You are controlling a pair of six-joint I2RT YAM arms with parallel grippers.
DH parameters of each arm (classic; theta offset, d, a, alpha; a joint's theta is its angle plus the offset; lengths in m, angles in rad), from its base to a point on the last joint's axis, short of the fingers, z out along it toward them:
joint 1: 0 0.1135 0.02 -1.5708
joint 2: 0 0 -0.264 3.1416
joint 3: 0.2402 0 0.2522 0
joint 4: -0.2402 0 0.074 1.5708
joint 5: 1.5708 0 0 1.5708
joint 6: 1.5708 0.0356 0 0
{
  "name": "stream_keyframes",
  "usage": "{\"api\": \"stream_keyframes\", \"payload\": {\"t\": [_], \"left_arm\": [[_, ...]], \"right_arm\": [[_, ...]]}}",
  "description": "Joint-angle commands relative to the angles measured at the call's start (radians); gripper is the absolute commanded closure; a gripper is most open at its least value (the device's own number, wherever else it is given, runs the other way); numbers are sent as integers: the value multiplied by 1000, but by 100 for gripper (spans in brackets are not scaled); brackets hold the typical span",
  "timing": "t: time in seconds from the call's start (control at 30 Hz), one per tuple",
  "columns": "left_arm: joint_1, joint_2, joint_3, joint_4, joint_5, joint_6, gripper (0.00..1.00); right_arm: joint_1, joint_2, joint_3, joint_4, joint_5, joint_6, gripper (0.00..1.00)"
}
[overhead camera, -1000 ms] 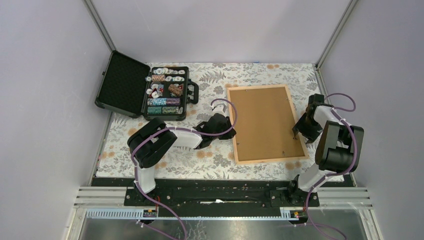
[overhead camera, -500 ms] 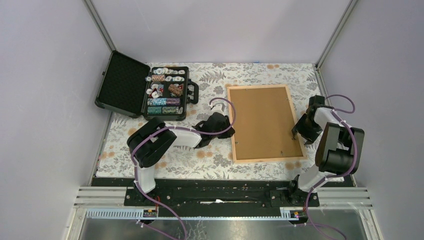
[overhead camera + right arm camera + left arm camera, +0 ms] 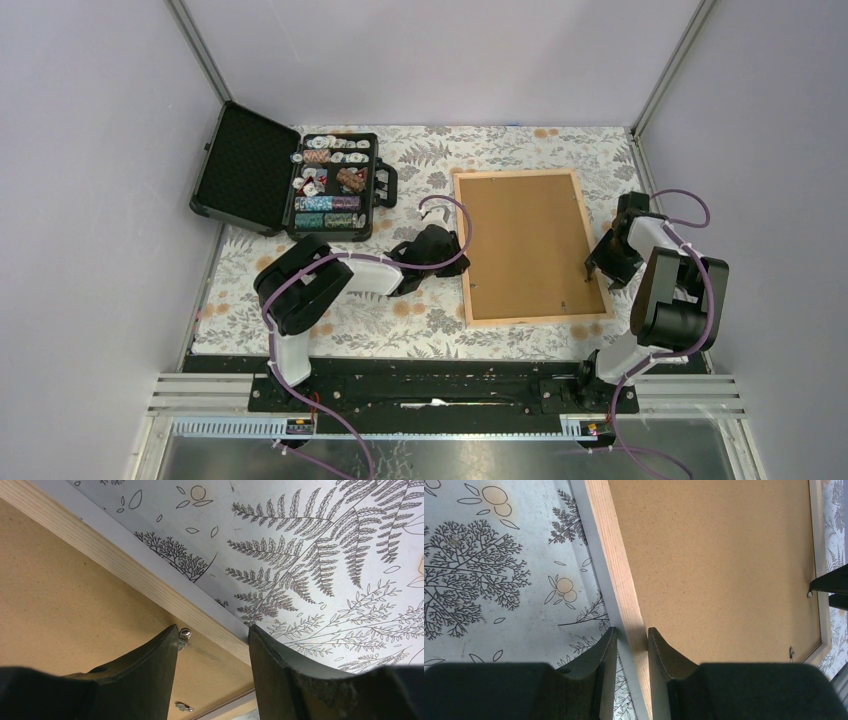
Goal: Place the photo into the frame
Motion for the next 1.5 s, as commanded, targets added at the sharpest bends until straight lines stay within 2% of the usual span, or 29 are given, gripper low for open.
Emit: {"api": "stream_keyframes", "payload": {"t": [0.0,0.23,0.47,0.77,1.03,1.23,1.37,1.47], "left_arm": [[23,52,-11,-99,-60,31,100],[23,52,-11,-98,-61,30,100],[23,52,-11,-96,-60,30,100],[23,54,-11,-95,-56,30,100],[23,56,-10,-95,-54,30,100],[23,54,-11,-95,-54,30,100],[23,52,-13,-94,-54,30,100],[24,52,-12,-92,-53,30,100]], "right_arm": [[15,-21,-30,-68,-4,-1,43],[16,-36,-34,-75,10,-9,48],[87,-53,13,-107,55,-11,35],[134,-8,4,-129,114,-6,34],[137,-20,-12,-138,140,-7,39],[137,12,39,-137,195,-11,44],[137,-8,70,-137,121,-21,44],[136,-51,80,-136,72,-20,37]]}}
